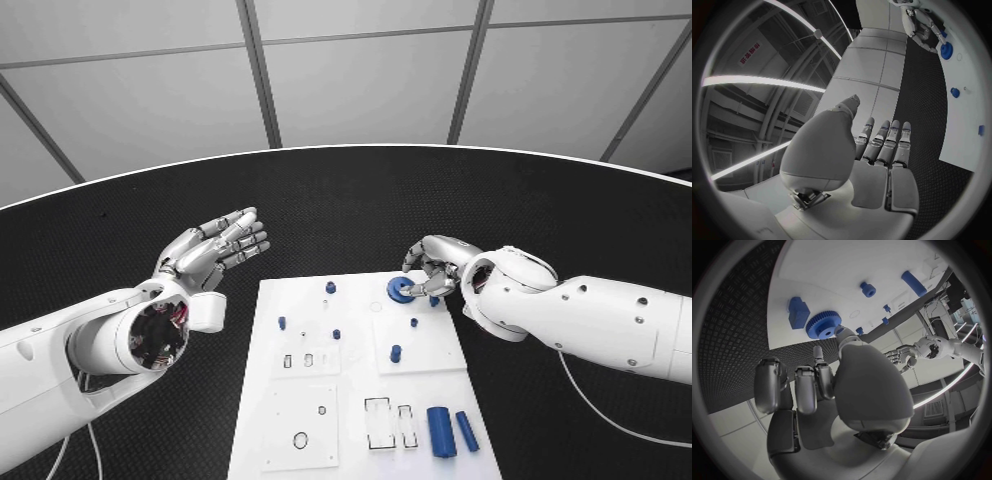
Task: Assemble the parts on the task board
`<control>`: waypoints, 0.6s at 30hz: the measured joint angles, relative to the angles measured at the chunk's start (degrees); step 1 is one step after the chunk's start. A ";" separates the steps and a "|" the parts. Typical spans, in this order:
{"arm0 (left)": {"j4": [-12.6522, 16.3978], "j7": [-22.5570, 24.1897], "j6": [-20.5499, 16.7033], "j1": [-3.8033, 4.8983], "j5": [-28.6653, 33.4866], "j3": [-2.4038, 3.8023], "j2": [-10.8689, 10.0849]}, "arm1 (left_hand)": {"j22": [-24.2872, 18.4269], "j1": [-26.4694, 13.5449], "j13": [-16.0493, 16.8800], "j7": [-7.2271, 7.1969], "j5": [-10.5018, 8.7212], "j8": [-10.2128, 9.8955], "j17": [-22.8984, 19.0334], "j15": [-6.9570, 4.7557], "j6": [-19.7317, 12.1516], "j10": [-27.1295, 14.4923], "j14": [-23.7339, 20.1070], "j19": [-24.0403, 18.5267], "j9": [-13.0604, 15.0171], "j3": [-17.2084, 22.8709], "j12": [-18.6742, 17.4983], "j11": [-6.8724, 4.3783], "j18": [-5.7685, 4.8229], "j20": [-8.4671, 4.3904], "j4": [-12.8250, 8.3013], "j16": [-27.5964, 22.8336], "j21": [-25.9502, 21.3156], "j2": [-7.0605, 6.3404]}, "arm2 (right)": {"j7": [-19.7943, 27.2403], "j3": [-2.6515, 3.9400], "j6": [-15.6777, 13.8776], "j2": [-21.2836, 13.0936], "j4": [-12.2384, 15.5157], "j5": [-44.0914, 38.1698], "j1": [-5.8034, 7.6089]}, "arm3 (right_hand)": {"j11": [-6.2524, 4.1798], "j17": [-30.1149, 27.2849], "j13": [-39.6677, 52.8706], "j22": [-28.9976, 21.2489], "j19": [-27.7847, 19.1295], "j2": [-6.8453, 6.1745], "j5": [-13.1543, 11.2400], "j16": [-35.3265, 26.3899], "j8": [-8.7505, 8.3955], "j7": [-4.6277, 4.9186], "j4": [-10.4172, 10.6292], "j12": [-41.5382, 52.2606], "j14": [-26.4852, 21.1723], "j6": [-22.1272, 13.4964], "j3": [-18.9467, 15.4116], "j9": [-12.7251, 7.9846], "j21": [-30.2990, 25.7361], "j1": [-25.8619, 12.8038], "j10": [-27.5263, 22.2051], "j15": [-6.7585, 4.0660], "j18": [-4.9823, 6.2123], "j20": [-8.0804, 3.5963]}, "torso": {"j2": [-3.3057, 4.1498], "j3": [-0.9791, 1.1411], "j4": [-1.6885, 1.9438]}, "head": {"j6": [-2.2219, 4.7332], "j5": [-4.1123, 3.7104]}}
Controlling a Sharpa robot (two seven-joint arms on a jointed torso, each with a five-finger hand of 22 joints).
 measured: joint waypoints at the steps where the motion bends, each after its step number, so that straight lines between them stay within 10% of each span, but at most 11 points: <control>1: 0.00 -0.01 0.00 0.00 0.00 0.00 -0.01 | 0.00 0.00 -0.01 0.02 0.00 -0.03 0.00 0.00 -0.02 0.00 0.00 0.00 0.00 0.00 -0.01 0.00 0.00 0.00 0.00 0.00 0.00 0.00 | 0.00 -0.02 0.01 0.06 -0.05 -0.14 -0.04 | 0.00 0.00 0.00 0.00 0.00 0.00 0.00 0.00 0.00 0.00 0.00 0.20 0.00 0.00 0.00 0.00 0.00 0.00 0.00 0.00 0.00 0.00 | -0.01 0.00 -0.03 | -0.05 0.03; 18: 0.10 -0.09 0.04 0.00 0.00 0.00 -0.12 | 0.01 0.00 -0.05 0.21 0.00 -0.23 0.01 0.00 -0.21 0.00 0.00 0.00 0.01 0.00 -0.22 0.00 0.00 0.00 0.00 0.00 0.00 0.00 | 0.33 -0.10 0.02 0.88 -0.61 -0.69 -0.76 | 0.00 -0.01 -0.01 -0.01 0.00 0.23 0.00 0.00 0.43 0.00 0.00 0.62 0.00 0.00 0.00 -0.01 0.21 0.23 0.00 0.00 0.00 0.00 | 0.03 0.03 -0.04 | -0.41 0.29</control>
